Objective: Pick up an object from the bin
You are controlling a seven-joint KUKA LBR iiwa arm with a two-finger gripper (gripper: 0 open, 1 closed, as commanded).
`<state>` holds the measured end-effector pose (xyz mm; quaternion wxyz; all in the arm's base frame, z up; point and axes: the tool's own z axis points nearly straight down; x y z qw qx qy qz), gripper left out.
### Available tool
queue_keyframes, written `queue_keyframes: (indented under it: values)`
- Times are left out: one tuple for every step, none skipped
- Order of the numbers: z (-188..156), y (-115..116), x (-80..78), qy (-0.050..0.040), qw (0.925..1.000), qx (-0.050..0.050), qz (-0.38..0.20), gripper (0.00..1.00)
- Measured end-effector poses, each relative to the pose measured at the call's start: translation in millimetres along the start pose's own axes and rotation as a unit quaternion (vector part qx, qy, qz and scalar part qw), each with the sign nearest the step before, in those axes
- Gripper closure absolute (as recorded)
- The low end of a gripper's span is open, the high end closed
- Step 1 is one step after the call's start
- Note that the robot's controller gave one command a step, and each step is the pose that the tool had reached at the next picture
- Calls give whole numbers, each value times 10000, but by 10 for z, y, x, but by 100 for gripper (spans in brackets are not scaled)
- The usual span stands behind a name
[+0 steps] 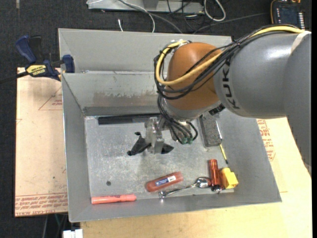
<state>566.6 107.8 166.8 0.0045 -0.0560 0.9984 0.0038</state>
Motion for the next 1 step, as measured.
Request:
queue_keyframes:
  values:
    - [-157, 4, 3, 11, 10000, -1, 0, 100]
